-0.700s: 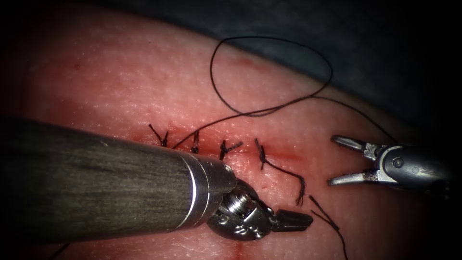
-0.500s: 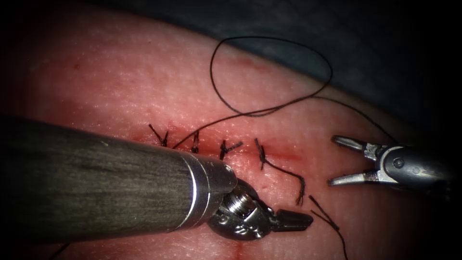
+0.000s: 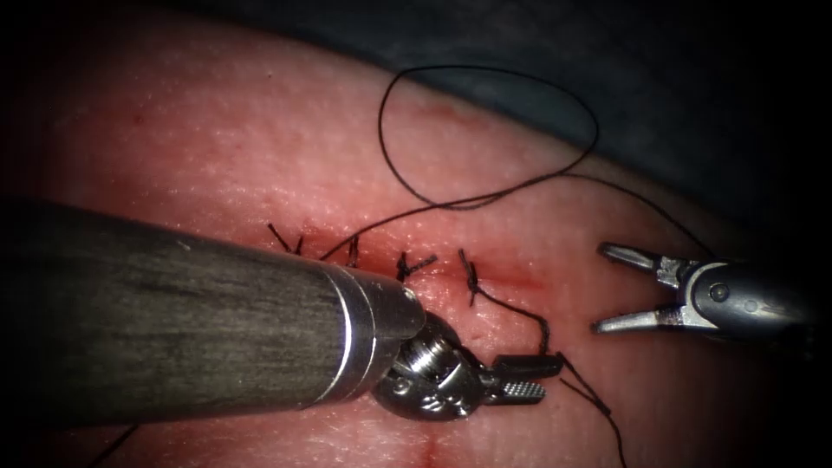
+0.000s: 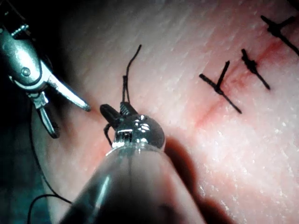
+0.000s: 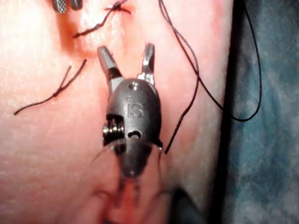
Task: Wound Closure
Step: Grab the suture tail with the left hand
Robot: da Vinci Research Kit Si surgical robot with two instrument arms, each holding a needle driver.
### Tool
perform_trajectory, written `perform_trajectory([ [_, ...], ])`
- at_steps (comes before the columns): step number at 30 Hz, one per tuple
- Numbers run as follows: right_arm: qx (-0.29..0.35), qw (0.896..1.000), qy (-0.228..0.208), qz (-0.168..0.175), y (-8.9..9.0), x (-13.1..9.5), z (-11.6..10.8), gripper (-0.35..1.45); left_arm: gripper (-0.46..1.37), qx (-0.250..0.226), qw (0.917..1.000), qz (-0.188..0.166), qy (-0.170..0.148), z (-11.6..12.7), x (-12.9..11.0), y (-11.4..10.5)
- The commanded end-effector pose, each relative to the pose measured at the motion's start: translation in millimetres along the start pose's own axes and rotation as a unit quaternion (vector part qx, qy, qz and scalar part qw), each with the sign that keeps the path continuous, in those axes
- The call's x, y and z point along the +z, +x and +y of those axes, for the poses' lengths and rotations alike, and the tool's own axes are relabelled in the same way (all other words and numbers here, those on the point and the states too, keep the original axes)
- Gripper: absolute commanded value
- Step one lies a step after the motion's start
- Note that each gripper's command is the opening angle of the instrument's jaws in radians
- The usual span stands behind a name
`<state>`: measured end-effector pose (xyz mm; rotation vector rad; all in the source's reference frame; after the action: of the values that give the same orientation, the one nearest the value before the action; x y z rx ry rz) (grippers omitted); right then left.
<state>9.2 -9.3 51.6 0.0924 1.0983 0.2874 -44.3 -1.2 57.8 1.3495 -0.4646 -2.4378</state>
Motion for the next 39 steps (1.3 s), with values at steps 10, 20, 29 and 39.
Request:
perform_trajectory([
  [10,0.000,1.000,0.002,0.000,-0.1,-0.2,0.1,0.98,0.01,0.042,0.9991,-0.006,0.000,-0.3,0.9,-1.4],
  [20,-0.001,1.000,0.003,0.001,-0.3,-0.5,0.2,0.98,0.45,0.048,0.9987,-0.016,0.001,0.1,1.4,-1.9],
  [29,-0.001,1.000,0.004,0.001,-0.4,-0.7,0.3,0.98,0.62,0.091,0.9951,-0.030,-0.021,0.3,2.2,-2.7],
  [39,-0.002,1.000,0.004,0.001,-0.4,-0.7,0.2,0.98,0.73,0.138,0.9889,-0.041,-0.037,2.0,4.1,-3.2],
])
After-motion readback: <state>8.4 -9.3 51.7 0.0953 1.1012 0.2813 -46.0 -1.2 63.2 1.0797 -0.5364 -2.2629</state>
